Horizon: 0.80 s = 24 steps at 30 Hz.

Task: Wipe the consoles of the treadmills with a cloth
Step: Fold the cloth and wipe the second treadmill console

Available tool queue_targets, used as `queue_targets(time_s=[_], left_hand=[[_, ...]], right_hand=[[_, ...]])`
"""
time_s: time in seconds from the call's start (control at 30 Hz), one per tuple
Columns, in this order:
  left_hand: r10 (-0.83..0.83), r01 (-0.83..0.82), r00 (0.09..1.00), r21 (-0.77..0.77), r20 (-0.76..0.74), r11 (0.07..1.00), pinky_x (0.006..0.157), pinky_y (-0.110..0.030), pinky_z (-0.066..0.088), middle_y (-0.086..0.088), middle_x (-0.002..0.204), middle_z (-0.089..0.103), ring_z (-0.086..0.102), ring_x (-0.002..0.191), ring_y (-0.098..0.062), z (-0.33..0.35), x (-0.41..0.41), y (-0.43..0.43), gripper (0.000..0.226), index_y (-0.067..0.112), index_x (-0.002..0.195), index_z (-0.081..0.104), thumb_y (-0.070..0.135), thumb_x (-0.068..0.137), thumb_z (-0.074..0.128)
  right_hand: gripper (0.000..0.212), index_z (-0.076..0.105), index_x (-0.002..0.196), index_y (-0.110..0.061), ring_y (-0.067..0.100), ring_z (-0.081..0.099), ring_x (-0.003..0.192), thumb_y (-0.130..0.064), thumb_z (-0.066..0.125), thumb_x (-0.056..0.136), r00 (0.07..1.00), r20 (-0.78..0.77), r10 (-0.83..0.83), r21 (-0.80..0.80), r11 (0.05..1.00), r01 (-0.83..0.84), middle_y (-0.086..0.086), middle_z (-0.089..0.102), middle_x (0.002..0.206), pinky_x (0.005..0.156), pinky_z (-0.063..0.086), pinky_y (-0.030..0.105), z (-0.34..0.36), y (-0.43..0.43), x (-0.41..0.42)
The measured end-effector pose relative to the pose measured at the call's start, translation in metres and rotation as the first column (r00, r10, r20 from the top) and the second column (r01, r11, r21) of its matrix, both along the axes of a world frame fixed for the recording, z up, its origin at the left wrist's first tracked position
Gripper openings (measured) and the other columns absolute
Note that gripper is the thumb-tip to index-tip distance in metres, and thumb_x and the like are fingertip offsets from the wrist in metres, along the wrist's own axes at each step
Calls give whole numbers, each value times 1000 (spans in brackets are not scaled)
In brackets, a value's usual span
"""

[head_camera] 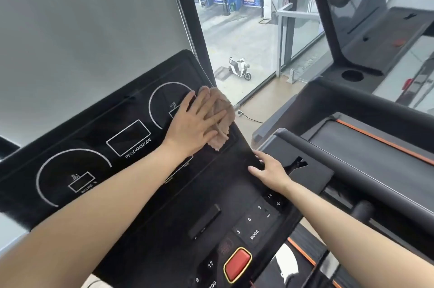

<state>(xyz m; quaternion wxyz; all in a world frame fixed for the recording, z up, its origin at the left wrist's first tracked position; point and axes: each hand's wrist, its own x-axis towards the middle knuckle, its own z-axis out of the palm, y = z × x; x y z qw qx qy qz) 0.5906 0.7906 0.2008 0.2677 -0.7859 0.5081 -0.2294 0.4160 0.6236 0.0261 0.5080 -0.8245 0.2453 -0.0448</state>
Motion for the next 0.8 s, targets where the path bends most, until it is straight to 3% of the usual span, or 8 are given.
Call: queue_targets(time_s=[0.17,0.37,0.5,0.67,0.8], left_hand=[[104,-94,992,-135,66,986,128,-57,-2,-12,172,-10,-11,159,-37,52,29,11,69,39,163,0,68,101,12],[169,-159,986,-305,4,939,129,-54,2,-15,173,-4,-5,159,-40,59,34,6,73,26,164,7,63,103,22],[103,-107,994,-243,-30,964,130,-53,2,-18,173,-3,-5,159,-41,31,19,0,69,29,164,11,61,104,24],[8,-34,989,-180,-144,983,129,-53,5,-18,173,-3,-5,159,-40,-17,-13,-3,61,35,163,17,58,106,17],[4,-22,973,-73,-232,997,129,-52,-8,-19,171,-14,-16,158,-40,-57,-42,-8,60,36,163,11,57,106,14]], right_hand=[[61,50,148,-30,18,55,131,-30,69,90,998,-48,38,24,999,-37,-1,58,145,114,39,33,6,-6,-2],[57,53,144,-34,14,58,121,-24,68,91,995,-37,91,6,996,-90,-3,62,138,110,41,28,14,-12,-10],[40,68,126,-32,14,64,98,-18,70,88,998,-20,51,-70,996,-53,-3,67,113,101,49,36,5,-18,-26],[31,71,116,-22,18,64,98,-17,72,86,1000,4,-20,-152,988,20,-2,68,103,97,51,38,-11,-17,-47],[31,72,116,-21,20,63,102,-18,73,85,1000,7,-19,-175,984,20,-1,69,106,98,49,38,-14,-15,-52]])
